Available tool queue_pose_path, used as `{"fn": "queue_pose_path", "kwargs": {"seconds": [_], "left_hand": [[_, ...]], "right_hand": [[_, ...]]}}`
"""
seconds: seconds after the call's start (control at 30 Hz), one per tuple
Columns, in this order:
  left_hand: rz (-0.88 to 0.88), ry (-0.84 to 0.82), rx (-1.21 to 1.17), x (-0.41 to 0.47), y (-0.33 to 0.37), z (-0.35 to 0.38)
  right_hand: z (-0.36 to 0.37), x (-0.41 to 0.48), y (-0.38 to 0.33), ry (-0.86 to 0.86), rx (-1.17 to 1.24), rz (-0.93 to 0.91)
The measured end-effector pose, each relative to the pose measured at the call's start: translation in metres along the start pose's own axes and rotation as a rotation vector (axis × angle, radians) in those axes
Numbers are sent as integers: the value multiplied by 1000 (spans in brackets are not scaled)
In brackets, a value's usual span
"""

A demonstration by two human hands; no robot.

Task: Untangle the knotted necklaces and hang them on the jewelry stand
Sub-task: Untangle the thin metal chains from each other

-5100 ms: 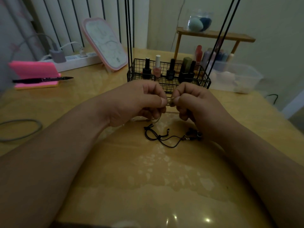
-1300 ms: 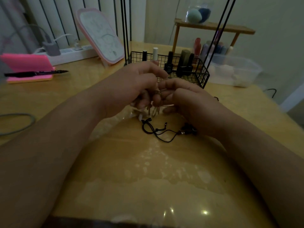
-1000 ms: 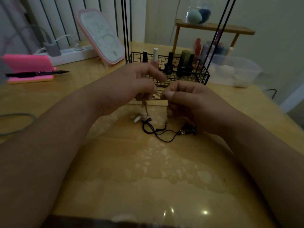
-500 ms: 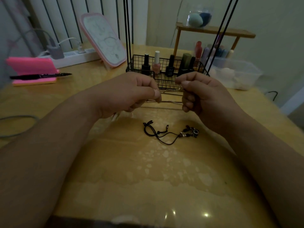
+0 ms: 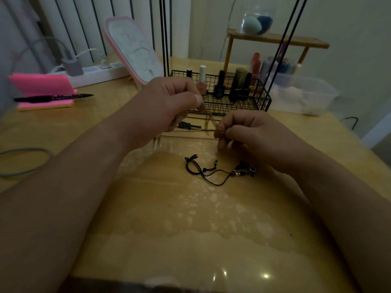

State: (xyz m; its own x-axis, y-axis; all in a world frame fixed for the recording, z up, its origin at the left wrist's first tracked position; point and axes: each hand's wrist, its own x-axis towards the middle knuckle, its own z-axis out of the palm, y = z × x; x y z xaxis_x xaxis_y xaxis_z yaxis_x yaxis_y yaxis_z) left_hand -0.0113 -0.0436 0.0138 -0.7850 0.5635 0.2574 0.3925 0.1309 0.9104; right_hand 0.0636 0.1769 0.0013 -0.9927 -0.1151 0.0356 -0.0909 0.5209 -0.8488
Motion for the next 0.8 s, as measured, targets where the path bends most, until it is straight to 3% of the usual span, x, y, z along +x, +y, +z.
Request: {"fn": "queue_pose_path", "kwargs": {"seconds": [0.2,0.43,0.8], "left_hand": [[5,-13,-27,0,0,3],[27,-64,74,-2,0,8],[0,34,34,2,-4,9]], "right_hand": [[0,-1,1,-19,-69,-8],[11,1,0,-44,132,-101],[4,0,1,-29,186,-63]]}}
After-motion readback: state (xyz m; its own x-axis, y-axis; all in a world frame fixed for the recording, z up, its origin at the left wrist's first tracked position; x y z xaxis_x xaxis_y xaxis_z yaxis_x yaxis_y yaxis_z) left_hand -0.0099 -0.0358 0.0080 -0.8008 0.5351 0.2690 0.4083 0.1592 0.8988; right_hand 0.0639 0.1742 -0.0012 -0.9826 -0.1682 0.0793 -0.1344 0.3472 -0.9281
